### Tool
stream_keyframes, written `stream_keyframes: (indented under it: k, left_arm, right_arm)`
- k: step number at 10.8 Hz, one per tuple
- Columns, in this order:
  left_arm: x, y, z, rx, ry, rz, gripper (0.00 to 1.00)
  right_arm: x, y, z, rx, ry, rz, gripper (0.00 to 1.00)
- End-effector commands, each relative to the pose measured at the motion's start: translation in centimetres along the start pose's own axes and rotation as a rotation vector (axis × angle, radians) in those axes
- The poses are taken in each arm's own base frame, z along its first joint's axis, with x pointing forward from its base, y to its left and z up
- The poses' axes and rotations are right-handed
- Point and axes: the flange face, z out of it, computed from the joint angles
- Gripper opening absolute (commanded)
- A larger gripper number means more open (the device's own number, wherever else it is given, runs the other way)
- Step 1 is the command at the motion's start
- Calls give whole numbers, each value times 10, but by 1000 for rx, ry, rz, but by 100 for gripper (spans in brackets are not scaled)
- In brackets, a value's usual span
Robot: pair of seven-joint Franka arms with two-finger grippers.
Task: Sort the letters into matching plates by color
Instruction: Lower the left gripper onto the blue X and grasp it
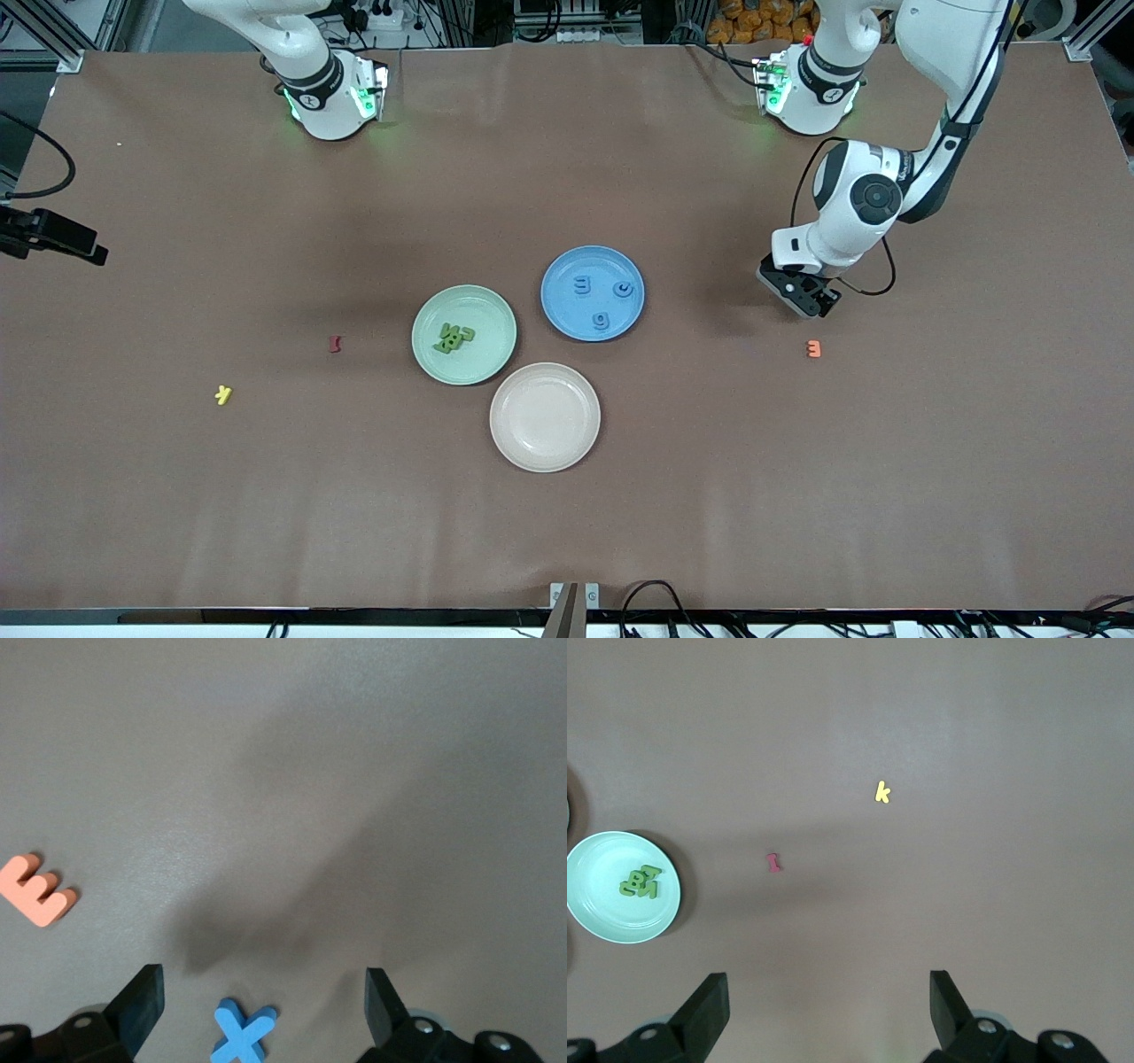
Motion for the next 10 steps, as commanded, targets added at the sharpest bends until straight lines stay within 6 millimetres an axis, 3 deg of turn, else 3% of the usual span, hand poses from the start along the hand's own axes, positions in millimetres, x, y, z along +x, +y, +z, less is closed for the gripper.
stream_keyframes:
  k: [1, 5, 8, 10]
  left_arm:
    - [-8, 5, 4, 4, -3, 25, 100]
    - [-19, 11, 9, -3, -13, 26, 100]
    - [-36, -10, 9, 6, -25, 54, 99]
    - [-43, -19, 9, 11, -28, 74, 93]
  right_arm:
    - [-4, 0, -3, -9, 27, 7, 100]
    - [-4, 0, -2, -9, 27, 7, 100]
    - [-4, -1, -1, -8, 22, 5, 100]
    - [-3, -1, 1, -8, 18, 5, 100]
